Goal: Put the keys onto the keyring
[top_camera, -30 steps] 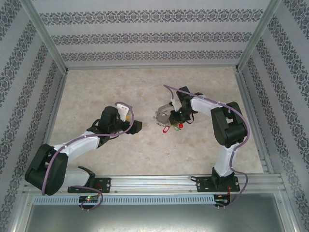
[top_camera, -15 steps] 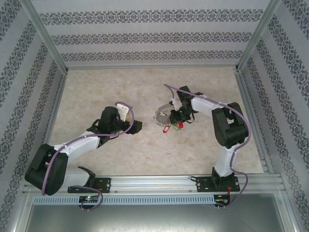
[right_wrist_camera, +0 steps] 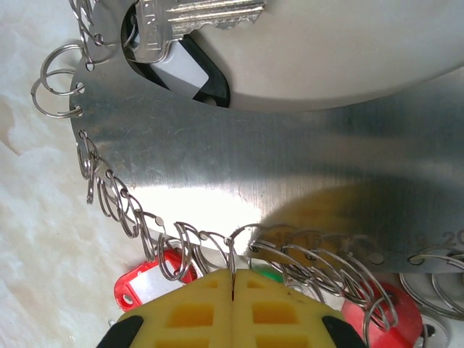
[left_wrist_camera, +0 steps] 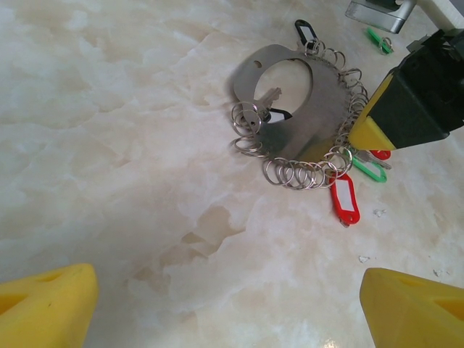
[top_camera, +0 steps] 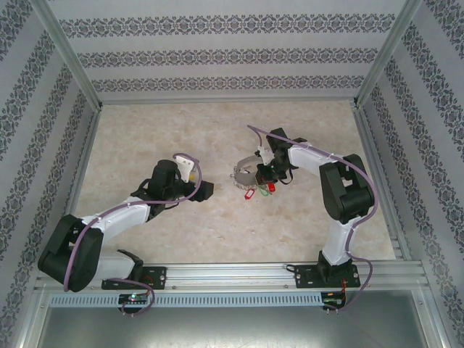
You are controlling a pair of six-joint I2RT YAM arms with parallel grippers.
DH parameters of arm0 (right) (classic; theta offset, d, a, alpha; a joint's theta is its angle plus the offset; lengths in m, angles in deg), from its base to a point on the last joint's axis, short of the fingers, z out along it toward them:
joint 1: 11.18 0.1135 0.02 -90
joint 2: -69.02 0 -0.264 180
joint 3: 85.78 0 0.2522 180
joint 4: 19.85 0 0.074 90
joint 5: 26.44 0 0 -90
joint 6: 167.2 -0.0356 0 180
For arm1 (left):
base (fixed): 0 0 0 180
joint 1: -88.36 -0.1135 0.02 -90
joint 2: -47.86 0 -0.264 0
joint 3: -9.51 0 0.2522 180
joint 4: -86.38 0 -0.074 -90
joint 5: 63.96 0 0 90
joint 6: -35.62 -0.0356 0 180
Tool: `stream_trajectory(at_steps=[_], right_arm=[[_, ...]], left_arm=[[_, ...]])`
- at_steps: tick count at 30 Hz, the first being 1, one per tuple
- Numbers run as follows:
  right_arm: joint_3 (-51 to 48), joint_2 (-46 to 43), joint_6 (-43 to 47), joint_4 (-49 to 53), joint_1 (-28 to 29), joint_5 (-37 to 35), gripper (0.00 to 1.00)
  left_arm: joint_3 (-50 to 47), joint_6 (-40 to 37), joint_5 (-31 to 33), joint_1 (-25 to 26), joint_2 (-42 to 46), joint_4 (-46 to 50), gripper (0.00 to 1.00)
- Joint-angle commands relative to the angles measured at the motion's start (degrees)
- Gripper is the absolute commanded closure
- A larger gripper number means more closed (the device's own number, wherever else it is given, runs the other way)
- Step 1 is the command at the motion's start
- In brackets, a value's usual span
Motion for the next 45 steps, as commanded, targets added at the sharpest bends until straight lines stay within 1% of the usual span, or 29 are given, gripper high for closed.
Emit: stream_trajectory(at_steps=[1, 5, 10, 13, 16, 18, 19, 21, 24, 26, 29, 31, 33, 34, 37, 38, 39, 41, 43, 44, 45], right_arm=[[0.0, -3.3, 2.4, 0.5, -0.3, 1.8, 1.0], [-0.1, -5.6, 4.9, 0.4, 0.6, 0.7, 1.0], [-0.3, -9.6, 8.6, -0.7, 3.4, -1.3, 1.0], [0.5, -11.6, 10.0, -0.2, 4.8, -1.3, 1.0], [1.1, -13.7, 11.3, 0.2, 5.6, -0.5, 1.0], [0.9, -15.5, 11.9, -0.3, 6.1, -1.3, 1.0], [0.8, -16.4, 13.1, -0.4, 6.3, -0.5, 1.0], [-0.3, -18.4, 17.4, -0.8, 7.1, 2.4, 1.0], [-2.8, -22.3, 21.7, -3.1, 8.9, 3.4, 1.0], [-3.6, -24.2, 23.7, -3.7, 9.5, 4.2, 1.0], [-2.7, -25.5, 26.8, -1.3, 10.0, 6.3, 1.0], [-1.8, -26.0, 28.2, 0.4, 10.3, 7.3, 1.0], [-2.1, -26.9, 29.5, 0.0, 10.7, 8.8, 1.0], [-2.9, -27.8, 31.0, -0.7, 11.1, 9.8, 1.0], [-6.1, -31.2, 37.0, -3.1, 12.6, 13.0, 1.0], [-7.1, -32.4, 38.5, -4.1, 13.2, 13.2, 1.0], [-7.8, -33.6, 39.5, -5.0, 13.5, 13.2, 1.0], [-8.1, -35.0, 41.0, -5.2, 14.0, 14.0, 1.0], [-7.1, -35.4, 42.1, -3.6, 14.5, 13.9, 1.0], [-6.3, -35.3, 42.8, -2.2, 14.8, 13.4, 1.0], [-5.5, -35.0, 43.5, -0.9, 15.1, 12.7, 1.0]], left_arm=[[-0.4, -0.9, -2.7, -0.7, -0.1, -3.7, 0.06], [0.9, -2.0, -5.4, -0.7, -0.6, -5.3, 0.06], [4.0, -4.3, -9.2, -0.6, -1.3, -4.8, 0.07], [5.2, -4.9, -11.5, -0.6, -1.0, -5.9, 0.08], [6.2, -6.0, -12.5, -0.6, 0.0, -5.8, 0.08], [7.1, -6.4, -11.8, -0.6, 0.6, -4.9, 0.09], [7.6, -6.1, -10.8, -0.6, 1.0, -4.4, 0.09], [7.6, -6.2, -10.9, -0.6, 2.0, -4.9, 0.1], [6.8, -6.8, -13.3, -0.6, 4.1, -7.5, 0.1], [6.8, -7.5, -15.3, -0.6, 4.9, -7.6, 0.11], [8.4, -9.5, -19.4, -0.6, 5.1, -4.7, 0.15], [10.6, -12.6, -23.0, -0.6, 4.9, -0.4, 0.17], [11.9, -15.0, -24.7, -0.4, 4.9, 2.3, 0.21], [11.9, -15.7, -24.8, -0.3, 5.0, 2.3, 0.22], [9.4, -15.4, -25.3, 0.6, 5.3, -2.5, 0.33], [9.0, -15.6, -25.3, 1.0, 5.2, -3.1, 0.35], [9.0, -16.1, -25.3, 1.6, 5.2, -3.0, 0.36], [9.6, -18.0, -25.2, 2.8, 4.8, -0.6, 0.43], [10.7, -19.5, -25.8, 3.6, 4.1, 1.7, 0.46], [10.8, -19.3, -26.1, 3.9, 3.6, 1.6, 0.47], [10.7, -18.7, -26.5, 4.2, 3.3, 0.6, 0.51]])
